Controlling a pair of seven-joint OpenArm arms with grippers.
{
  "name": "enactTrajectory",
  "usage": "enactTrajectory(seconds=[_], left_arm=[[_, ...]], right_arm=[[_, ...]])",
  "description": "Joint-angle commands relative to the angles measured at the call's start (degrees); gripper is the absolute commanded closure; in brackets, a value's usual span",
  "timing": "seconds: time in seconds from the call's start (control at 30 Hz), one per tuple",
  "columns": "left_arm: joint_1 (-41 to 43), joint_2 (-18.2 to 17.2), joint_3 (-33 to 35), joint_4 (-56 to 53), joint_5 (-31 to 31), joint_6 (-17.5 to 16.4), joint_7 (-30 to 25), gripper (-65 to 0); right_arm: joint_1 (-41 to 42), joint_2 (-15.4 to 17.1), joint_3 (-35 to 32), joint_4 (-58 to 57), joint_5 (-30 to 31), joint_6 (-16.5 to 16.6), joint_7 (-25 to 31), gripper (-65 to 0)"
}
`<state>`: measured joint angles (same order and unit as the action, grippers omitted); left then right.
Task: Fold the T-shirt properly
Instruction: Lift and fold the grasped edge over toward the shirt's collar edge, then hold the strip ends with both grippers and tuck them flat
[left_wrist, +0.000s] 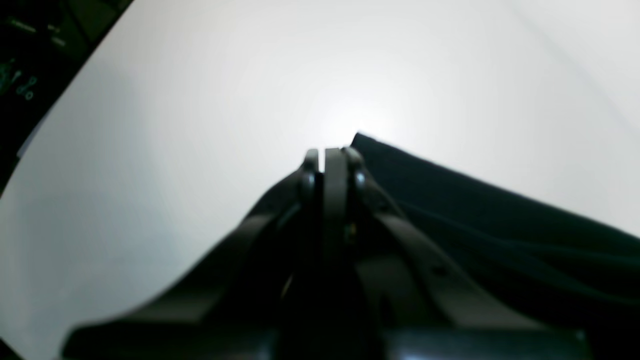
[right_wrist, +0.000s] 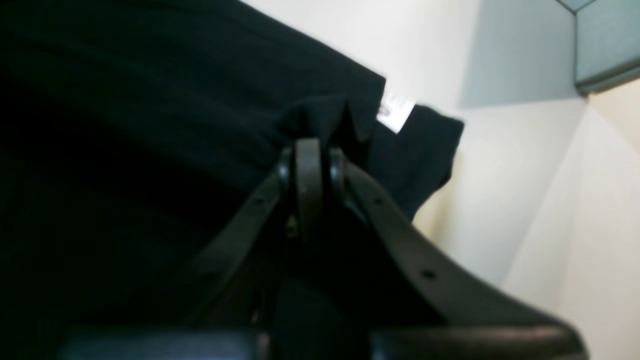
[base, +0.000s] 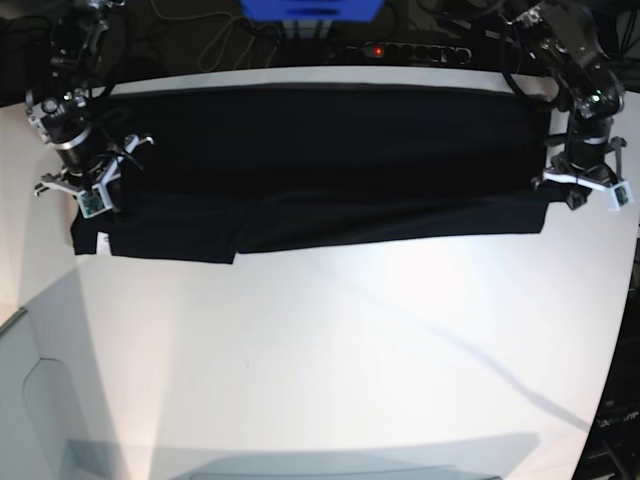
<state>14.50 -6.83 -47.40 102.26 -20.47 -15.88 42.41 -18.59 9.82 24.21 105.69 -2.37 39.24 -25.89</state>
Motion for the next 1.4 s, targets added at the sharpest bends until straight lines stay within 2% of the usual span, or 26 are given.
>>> enactTrajectory(seconds=[0.0, 0.2, 0.5, 0.73, 0.87, 1.1, 1.23, 1.3, 1.37], left_arm=[[-0.04, -0.77, -0.21, -0.06, -0.32, 0.01, -1.14, -0.1], [-0.30, -1.21, -0.21, -4.81, -0.32, 0.01, -1.23, -0.1], [-0.39, -0.60, 0.14, -4.46, -0.41, 0.01, -1.23, -0.1], [0.05, -0.51, 0.14, -4.72, -0.41, 0.01, -1.23, -0.1], [0.14, 1.60, -0.03, -4.72, -0.41, 0.01, -1.23, -0.1], [1.28, 1.78, -0.12, -4.72, -0.41, 0.01, -1.23, -0.1], [1.45, 1.78, -0.12, -4.54, -0.41, 0.01, -1.23, -0.1], [1.81, 1.78, -0.12, -4.46, -0.41, 0.01, -1.14, -0.1], [2.25, 1.78, -0.03, -4.46, -0.41, 0.01, -1.14, -0.1]], right_arm=[[0.00, 0.77, 0.28, 0.90, 0.57, 0.76, 1.41, 0.0], [-0.44, 1.03, 0.36, -0.94, 0.48, 0.76, 1.41, 0.0], [-2.99, 1.65, 0.45, 0.38, 0.48, 0.76, 1.49, 0.0], [-3.17, 2.09, 4.32, 0.11, 0.48, 0.76, 1.49, 0.0], [-3.34, 2.35, 4.50, -0.24, 0.48, 0.76, 1.41, 0.0], [-3.43, 0.50, 4.41, -0.24, 0.48, 0.76, 1.23, 0.0], [-3.78, 0.68, 2.91, -0.24, 0.48, 0.76, 0.97, 0.0], [-3.78, 0.77, 2.12, -0.24, 0.39, 0.76, 0.88, -3.0], [-3.78, 0.77, 1.95, -0.24, 0.39, 0.76, 0.88, -10.2]])
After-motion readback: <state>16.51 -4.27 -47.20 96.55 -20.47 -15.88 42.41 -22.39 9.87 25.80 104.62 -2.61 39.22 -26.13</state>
